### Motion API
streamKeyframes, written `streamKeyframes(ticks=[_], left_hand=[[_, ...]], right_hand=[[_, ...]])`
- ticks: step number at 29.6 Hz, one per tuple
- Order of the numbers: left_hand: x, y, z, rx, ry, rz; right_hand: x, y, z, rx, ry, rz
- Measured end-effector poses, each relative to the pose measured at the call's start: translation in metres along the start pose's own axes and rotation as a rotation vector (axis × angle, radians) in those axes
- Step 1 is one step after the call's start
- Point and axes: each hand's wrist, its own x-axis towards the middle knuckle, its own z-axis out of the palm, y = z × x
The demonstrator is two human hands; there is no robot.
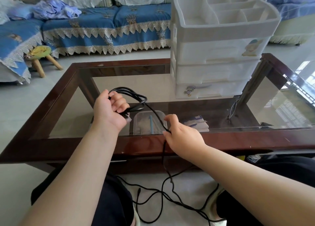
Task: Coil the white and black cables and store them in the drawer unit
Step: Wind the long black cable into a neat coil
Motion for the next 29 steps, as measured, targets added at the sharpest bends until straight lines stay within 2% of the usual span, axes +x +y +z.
streamKeyframes(ticks=[4,7,11,15,18,21,23,26,29], left_hand=[[0.001,0.001,-0.001,0.061,0.071,0.081],[0.002,-0.007,0.004,0.291,0.072,0.146],[-0.004,-0.029,0.008,0.63,-0.036,0.193],[-0.017,-0.052,0.008,0.958,-0.22,0.296],[-0.019,-0.069,0.005,1.218,-0.216,0.346],[-0.013,-0.079,-0.002,1.282,-0.105,0.288],[-0.008,-0.078,-0.007,1.258,-0.126,0.193],[-0.009,-0.074,-0.01,1.1,-0.156,-0.022],[-0.009,-0.069,-0.01,1.102,-0.128,-0.1]], right_hand=[[-0.001,-0.004,-0.005,-0.047,-0.094,-0.047],[-0.002,-0.01,-0.014,-0.156,-0.065,-0.174],[-0.003,-0.016,-0.026,-0.198,0.004,-0.252],[0.001,-0.026,-0.029,-0.27,-0.057,-0.372],[0.004,-0.028,-0.038,-0.239,-0.092,-0.426],[0.006,-0.024,-0.045,-0.167,-0.124,-0.436],[0.009,-0.022,-0.045,-0.146,-0.162,-0.448],[0.014,-0.018,-0.041,-0.034,-0.162,-0.453],[0.015,-0.014,-0.035,0.041,-0.114,-0.453]])
